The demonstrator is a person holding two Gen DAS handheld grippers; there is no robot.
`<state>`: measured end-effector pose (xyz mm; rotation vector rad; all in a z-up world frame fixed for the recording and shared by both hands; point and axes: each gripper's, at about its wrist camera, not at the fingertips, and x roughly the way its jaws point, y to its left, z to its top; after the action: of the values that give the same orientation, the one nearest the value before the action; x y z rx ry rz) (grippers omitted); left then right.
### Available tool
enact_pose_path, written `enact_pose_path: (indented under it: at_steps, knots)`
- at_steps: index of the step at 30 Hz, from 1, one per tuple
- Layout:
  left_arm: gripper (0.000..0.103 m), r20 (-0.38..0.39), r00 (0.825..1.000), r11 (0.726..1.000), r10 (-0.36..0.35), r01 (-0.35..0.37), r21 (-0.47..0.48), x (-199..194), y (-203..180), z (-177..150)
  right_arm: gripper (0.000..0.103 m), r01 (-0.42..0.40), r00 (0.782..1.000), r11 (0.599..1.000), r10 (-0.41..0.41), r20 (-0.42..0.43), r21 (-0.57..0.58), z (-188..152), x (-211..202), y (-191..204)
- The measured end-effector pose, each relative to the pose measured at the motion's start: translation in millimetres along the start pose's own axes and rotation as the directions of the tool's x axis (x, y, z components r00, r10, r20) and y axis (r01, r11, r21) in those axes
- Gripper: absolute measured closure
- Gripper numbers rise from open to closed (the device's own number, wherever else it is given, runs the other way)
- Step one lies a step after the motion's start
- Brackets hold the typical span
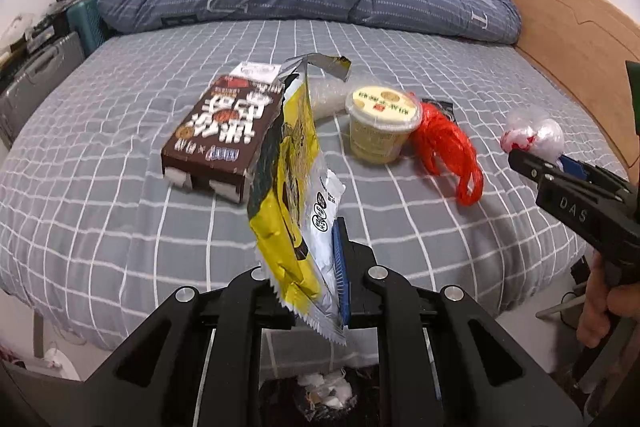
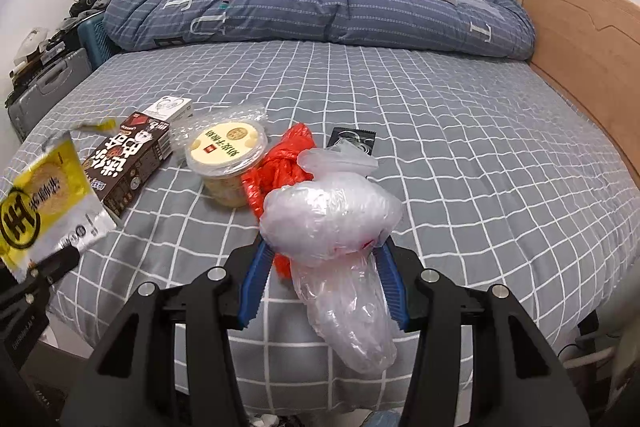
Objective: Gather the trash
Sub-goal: 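Carry the clear bag and yellow wrapper in both grippers down over the floor bin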
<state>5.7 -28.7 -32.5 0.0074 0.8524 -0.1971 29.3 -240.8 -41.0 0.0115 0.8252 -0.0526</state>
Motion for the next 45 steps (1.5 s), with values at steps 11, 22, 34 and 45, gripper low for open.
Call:
enact_pose_path:
  at_steps: [11,22,34,45]
  knots:
    - [0.09,-0.035,0.999,0.998,-0.003,0.001,-0.055,-10.7,20.3,-32.0,0.056,-0.015,0.999,0.999,0.014,-0.031,-0.043,-25.6,-7.9,19.7]
    - [0.09,-0.046,0.998,0.994,0.04,-0.045,-0.097,-24.9,27.0,-65.3,0.056,-0.028,0.999,1.0,0.028,-0.039,-0.009,-62.3,-43.4,23.2]
    - [0.09,-0.086,0.995,0.993,0.059,-0.067,-0.095,-37.8,15.9,-107.1,0.056,-0.054,0.993,0.998,0.051,-0.106,-0.019,-115.3,-60.8,35.8]
    - [0.091,-0.142,0.987,0.992,0.076,-0.088,-0.086,-36.7,12.7,-134.9,0.056,-0.077,0.979,0.997,0.073,-0.189,-0.01,-161.2,-66.1,48.5]
